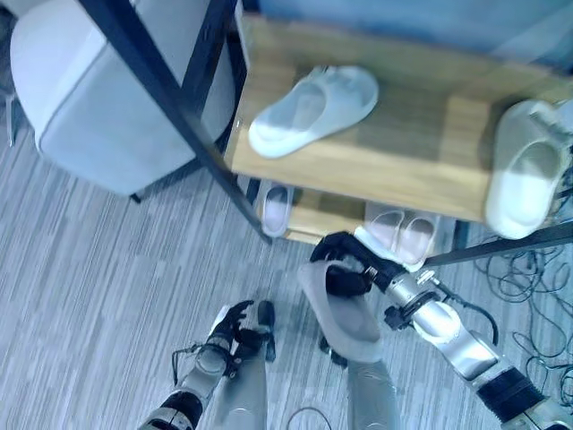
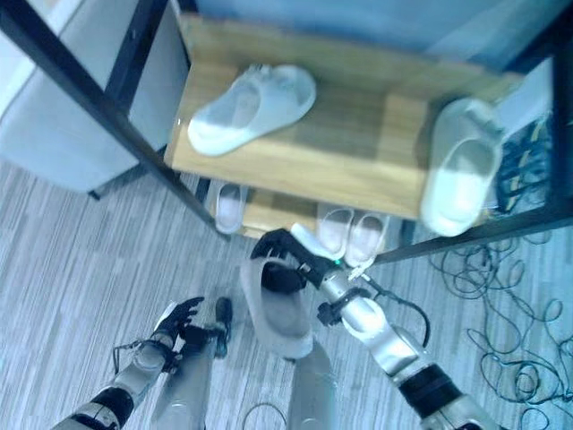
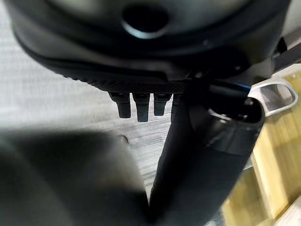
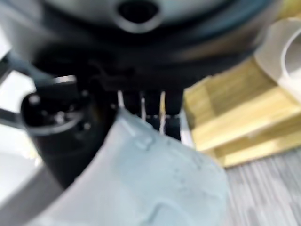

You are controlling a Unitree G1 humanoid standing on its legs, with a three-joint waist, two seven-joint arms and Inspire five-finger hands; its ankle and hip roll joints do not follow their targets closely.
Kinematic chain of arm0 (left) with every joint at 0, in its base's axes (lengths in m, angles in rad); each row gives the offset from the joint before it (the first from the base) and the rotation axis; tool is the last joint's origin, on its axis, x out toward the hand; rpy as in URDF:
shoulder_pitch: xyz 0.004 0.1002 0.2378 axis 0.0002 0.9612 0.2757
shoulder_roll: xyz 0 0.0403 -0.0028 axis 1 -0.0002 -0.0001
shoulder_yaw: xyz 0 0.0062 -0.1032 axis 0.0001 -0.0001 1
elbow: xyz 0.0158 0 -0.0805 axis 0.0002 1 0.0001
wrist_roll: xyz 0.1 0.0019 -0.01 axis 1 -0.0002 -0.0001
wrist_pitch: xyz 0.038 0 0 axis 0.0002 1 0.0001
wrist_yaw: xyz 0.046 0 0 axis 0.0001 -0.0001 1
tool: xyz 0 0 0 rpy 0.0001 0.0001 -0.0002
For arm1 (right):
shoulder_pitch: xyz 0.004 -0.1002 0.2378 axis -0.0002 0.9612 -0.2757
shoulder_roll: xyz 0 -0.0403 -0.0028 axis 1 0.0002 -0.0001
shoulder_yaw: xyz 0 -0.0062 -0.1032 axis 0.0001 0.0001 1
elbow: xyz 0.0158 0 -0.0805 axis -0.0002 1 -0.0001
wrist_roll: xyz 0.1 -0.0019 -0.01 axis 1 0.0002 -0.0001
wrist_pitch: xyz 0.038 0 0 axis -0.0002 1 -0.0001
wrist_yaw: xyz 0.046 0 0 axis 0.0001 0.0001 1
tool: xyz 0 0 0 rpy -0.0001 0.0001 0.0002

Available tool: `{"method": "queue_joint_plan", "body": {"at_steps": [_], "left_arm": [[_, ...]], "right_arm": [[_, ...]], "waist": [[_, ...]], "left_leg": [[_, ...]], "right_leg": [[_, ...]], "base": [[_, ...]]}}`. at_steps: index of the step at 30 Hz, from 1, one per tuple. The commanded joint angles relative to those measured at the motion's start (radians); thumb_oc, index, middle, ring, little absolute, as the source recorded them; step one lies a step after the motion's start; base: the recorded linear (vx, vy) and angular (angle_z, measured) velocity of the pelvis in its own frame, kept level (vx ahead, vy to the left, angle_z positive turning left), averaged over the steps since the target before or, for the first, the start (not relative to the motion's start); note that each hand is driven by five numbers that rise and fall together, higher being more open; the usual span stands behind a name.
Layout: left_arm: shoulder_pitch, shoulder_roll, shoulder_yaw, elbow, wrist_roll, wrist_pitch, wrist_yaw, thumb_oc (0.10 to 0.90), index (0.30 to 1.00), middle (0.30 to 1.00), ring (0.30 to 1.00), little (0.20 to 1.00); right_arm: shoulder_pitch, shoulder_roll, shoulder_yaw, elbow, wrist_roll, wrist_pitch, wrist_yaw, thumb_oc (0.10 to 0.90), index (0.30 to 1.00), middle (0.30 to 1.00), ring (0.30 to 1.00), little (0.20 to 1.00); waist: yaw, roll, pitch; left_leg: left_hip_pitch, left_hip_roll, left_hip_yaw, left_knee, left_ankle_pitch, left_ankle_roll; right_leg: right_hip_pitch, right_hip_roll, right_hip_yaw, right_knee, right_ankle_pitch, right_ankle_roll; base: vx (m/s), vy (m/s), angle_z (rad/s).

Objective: Arrange the slippers neatly on the shoe rack.

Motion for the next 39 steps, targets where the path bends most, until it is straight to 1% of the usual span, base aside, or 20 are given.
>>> {"method": "queue_joint_plan", "body": {"at_steps": [1,3,7,10,12,14,15,16,17,19,20,22,23,24,25,26,29,31,36,39], "left_arm": [[0.117,0.027,-0.057,-0.012,-0.058,-0.012,0.047,0.800,0.900,0.900,0.900,0.900],[0.117,0.040,-0.060,-0.076,-0.110,-0.023,0.057,0.800,0.900,0.900,0.900,0.900],[0.127,0.070,-0.067,-0.192,-0.169,-0.038,0.076,0.800,0.900,0.900,0.900,0.900],[0.132,0.100,-0.069,-0.265,-0.208,-0.045,0.090,0.800,0.900,0.900,0.900,0.900],[0.117,0.139,-0.068,-0.325,-0.238,-0.054,0.103,0.800,0.900,0.900,0.900,0.900],[0.112,0.154,-0.065,-0.346,-0.248,-0.058,0.107,0.800,0.900,0.900,0.900,0.900],[0.110,0.167,-0.067,-0.366,-0.253,-0.057,0.106,0.800,0.900,0.900,0.900,0.900],[0.109,0.168,-0.065,-0.368,-0.254,-0.056,0.106,0.800,0.900,0.900,0.900,0.900],[0.102,0.190,-0.074,-0.398,-0.267,-0.064,0.116,0.800,0.900,0.900,0.900,0.900],[0.099,0.200,-0.081,-0.419,-0.310,-0.064,0.117,0.800,0.900,0.900,0.900,0.900],[0.106,0.204,-0.091,-0.423,-0.323,-0.066,0.124,0.800,0.900,0.900,0.900,0.900],[0.122,0.212,-0.105,-0.435,-0.341,-0.067,0.129,0.800,0.900,0.900,0.900,0.900],[0.134,0.227,-0.122,-0.455,-0.364,-0.073,0.131,0.800,0.900,0.900,0.900,0.900],[0.142,0.242,-0.140,-0.475,-0.366,-0.077,0.133,0.800,0.900,0.900,0.900,0.900],[0.149,0.250,-0.150,-0.486,-0.370,-0.080,0.134,0.800,0.900,0.900,0.900,0.900],[0.159,0.264,-0.163,-0.511,-0.391,-0.089,0.133,0.800,0.900,0.900,0.900,0.900],[0.168,0.268,-0.171,-0.527,-0.405,-0.087,0.132,0.800,0.900,0.900,0.900,0.900],[0.175,0.275,-0.173,-0.537,-0.413,-0.090,0.131,0.800,0.900,0.900,0.900,0.900],[0.206,0.320,-0.196,-0.609,-0.408,-0.096,0.125,0.800,0.900,0.900,0.900,0.900],[0.208,0.324,-0.200,-0.609,-0.406,-0.096,0.124,0.800,0.900,0.900,0.900,0.900]], "right_arm": [[-0.028,0.003,-0.067,-0.158,-0.053,-0.086,-0.142,0.400,0.300,0.300,0.300,0.300],[-0.074,-0.020,-0.095,-0.154,-0.076,-0.085,-0.191,0.400,0.300,0.300,0.300,0.300],[-0.172,-0.067,-0.134,-0.151,-0.114,-0.084,-0.262,0.400,0.300,0.300,0.300,0.300],[-0.251,-0.117,-0.141,-0.133,-0.130,-0.079,-0.295,0.400,0.300,0.300,0.300,0.300],[-0.357,-0.192,-0.132,-0.087,-0.135,-0.070,-0.325,0.400,0.300,0.300,0.300,0.300],[-0.392,-0.213,-0.129,-0.070,-0.134,-0.069,-0.332,0.400,0.300,0.300,0.300,0.300],[-0.421,-0.230,-0.120,-0.061,-0.130,-0.066,-0.339,0.400,0.300,0.300,0.300,0.300],[-0.427,-0.231,-0.117,-0.058,-0.130,-0.067,-0.340,0.400,0.300,0.300,0.300,0.300],[-0.482,-0.260,-0.100,-0.016,-0.127,-0.063,-0.351,0.400,0.300,0.300,0.300,0.300],[-0.535,-0.278,-0.073,0.027,-0.119,-0.052,-0.369,0.400,0.300,0.300,0.300,0.300],[-0.555,-0.283,-0.061,0.048,-0.120,-0.045,-0.376,0.400,0.300,0.300,0.300,0.300],[-0.587,-0.284,-0.025,0.084,-0.117,-0.038,-0.394,0.400,0.300,0.300,0.300,0.300],[-0.637,-0.302,0.019,0.130,-0.123,-0.027,-0.408,0.400,0.300,0.300,0.300,0.300],[-0.707,-0.321,0.077,0.190,-0.128,-0.017,-0.432,0.400,0.300,0.300,0.300,0.300],[-0.726,-0.328,0.091,0.205,-0.134,-0.010,-0.444,0.400,0.300,0.300,0.300,0.300],[-0.773,-0.343,0.132,0.258,-0.141,0.003,-0.468,0.400,0.300,0.300,0.300,0.300],[-0.809,-0.342,0.162,0.290,-0.145,0.010,-0.488,0.400,0.300,0.300,0.300,0.300],[-0.817,-0.344,0.175,0.309,-0.148,0.016,-0.492,0.400,0.300,0.300,0.300,0.300],[-0.903,-0.365,0.257,0.420,-0.177,0.049,-0.521,0.400,0.300,0.300,0.300,0.300],[-0.923,-0.368,0.279,0.455,-0.178,0.055,-0.530,0.400,0.300,0.300,0.300,0.300]], "waist": [[0.004,0.014,-0.091],[0.013,0.020,-0.092],[0.029,0.027,-0.104],[0.037,0.036,-0.079],[0.040,0.041,-0.045],[0.041,0.041,-0.037],[0.042,0.037,-0.015],[0.042,0.036,-0.010],[0.042,0.028,0.050],[0.045,0.023,0.088],[0.045,0.015,0.089],[0.050,0.004,0.089],[0.057,-0.009,0.089],[0.059,-0.010,0.089],[0.064,-0.011,0.089],[0.070,-0.012,0.089],[0.074,-0.016,0.089],[0.079,-0.015,0.089],[0.110,-0.020,0.089],[0.115,-0.023,0.089]], "left_leg": [[-0.174,0.021,-0.001,0.057,0.047,-0.023],[-0.305,0.024,-0.014,0.190,0.010,-0.018],[-0.546,0.035,-0.057,0.443,-0.080,0.016],[-0.670,0.038,-0.068,0.614,-0.139,0.030],[-0.777,0.045,-0.070,0.778,-0.206,0.039],[-0.815,0.049,-0.072,0.840,-0.235,0.043],[-0.819,0.057,-0.069,0.883,-0.260,0.042],[-0.819,0.059,-0.067,0.890,-0.265,0.042],[-0.819,0.066,-0.054,0.977,-0.314,0.048],[-0.819,0.073,-0.051,1.046,-0.360,0.054],[-0.819,0.075,-0.047,1.083,-0.393,0.056],[-0.819,0.080,-0.035,1.129,-0.428,0.061],[-0.819,0.080,-0.033,1.177,-0.463,0.067],[-0.819,0.074,-0.037,1.223,-0.492,0.070],[-0.819,0.073,-0.036,1.235,-0.501,0.070],[-0.819,0.070,-0.036,1.258,-0.516,0.070],[-0.819,0.069,-0.036,1.274,-0.527,0.069],[-0.819,0.067,-0.036,1.277,-0.530,0.073],[-0.819,0.069,-0.040,1.318,-0.565,0.071],[-0.819,0.069,-0.036,1.325,-0.571,0.069]], "right_leg": [[-0.120,-0.003,0.071,0.099,-0.053,0.025],[-0.242,-0.024,0.098,0.223,-0.095,-0.004],[-0.474,-0.036,0.141,0.470,-0.183,-0.041],[-0.590,-0.041,0.167,0.635,-0.236,-0.066],[-0.693,-0.057,0.188,0.796,-0.287,-0.083],[-0.729,-0.062,0.200,0.851,-0.310,-0.089],[-0.739,-0.064,0.218,0.891,-0.328,-0.095],[-0.741,-0.063,0.221,0.899,-0.333,-0.095],[-0.755,-0.068,0.255,0.996,-0.365,-0.104],[-0.772,-0.069,0.289,1.075,-0.390,-0.105],[-0.782,-0.073,0.303,1.116,-0.409,-0.107],[-0.802,-0.069,0.334,1.178,-0.432,-0.113],[-0.821,-0.071,0.359,1.232,-0.457,-0.118],[-0.822,-0.077,0.376,1.276,-0.480,-0.121],[-0.822,-0.081,0.382,1.289,-0.489,-0.125],[-0.822,-0.090,0.393,1.318,-0.505,-0.130],[-0.822,-0.103,0.399,1.339,-0.519,-0.138],[-0.822,-0.110,0.401,1.348,-0.518,-0.135],[-0.822,-0.145,0.400,1.389,-0.541,-0.133],[-0.822,-0.151,0.403,1.399,-0.546,-0.132]], "base": [[-0.10,-0.045,0.13],[-0.07,-0.029,0.09],[0.01,0.006,0.02],[0.05,-0.018,-0.02],[0.08,-0.012,0.10],[0.07,-0.029,0.07],[0.05,-0.041,0.07],[0.07,-0.047,0.10],[0.05,-0.033,0.11],[0.08,-0.040,0.13],[0.09,-0.036,0.11],[0.09,-0.033,0.06],[0.10,-0.013,0.08],[0.07,-0.004,0.09],[0.05,0.024,0.15],[0.01,0.012,0.18],[0.01,0.017,0.23],[0.00,0.007,0.06],[0.01,0.011,0.10],[0.01,-0.006,0.06]]}}
